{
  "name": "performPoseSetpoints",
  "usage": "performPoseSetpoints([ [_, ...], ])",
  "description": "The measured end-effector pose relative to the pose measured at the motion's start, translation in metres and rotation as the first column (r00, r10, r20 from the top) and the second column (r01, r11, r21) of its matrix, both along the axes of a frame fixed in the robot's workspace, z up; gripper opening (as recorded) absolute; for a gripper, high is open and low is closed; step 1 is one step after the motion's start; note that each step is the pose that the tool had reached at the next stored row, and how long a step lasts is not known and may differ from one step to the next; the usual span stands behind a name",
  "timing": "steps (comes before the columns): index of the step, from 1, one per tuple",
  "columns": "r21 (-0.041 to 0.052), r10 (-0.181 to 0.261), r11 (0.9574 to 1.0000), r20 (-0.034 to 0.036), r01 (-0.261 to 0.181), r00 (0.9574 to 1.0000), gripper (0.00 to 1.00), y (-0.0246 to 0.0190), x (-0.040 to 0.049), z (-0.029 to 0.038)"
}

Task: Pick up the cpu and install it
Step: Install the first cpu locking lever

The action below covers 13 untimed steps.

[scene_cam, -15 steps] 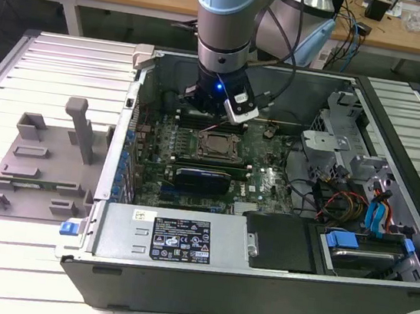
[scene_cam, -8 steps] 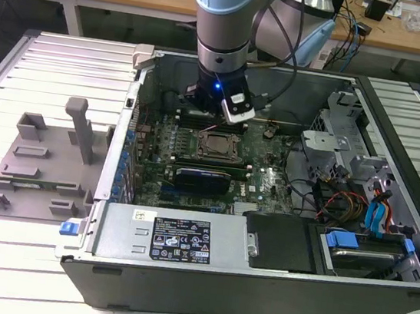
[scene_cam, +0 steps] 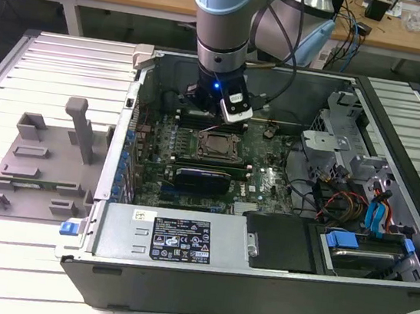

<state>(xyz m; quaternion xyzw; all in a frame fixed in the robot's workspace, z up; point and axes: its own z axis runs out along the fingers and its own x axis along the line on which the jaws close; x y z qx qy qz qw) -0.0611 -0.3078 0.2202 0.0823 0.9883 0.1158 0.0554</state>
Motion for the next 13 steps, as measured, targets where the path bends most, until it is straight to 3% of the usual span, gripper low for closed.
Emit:
performPoseSetpoints([
  [2,-0.0005,-0.007,1.0000,0.0002,0.007,1.0000,0.11,0.0003,0.0000,-0.0003],
  [4,-0.0131,-0.065,0.9978,0.0008,0.065,0.9979,0.11,0.0002,0.0000,-0.0017],
  [7,-0.0249,-0.079,0.9966,0.0024,0.079,0.9969,0.11,0.0026,0.0000,-0.0029],
  [13,-0.0292,-0.092,0.9954,0.0035,0.092,0.9958,0.11,0.0083,0.0000,-0.0043],
])
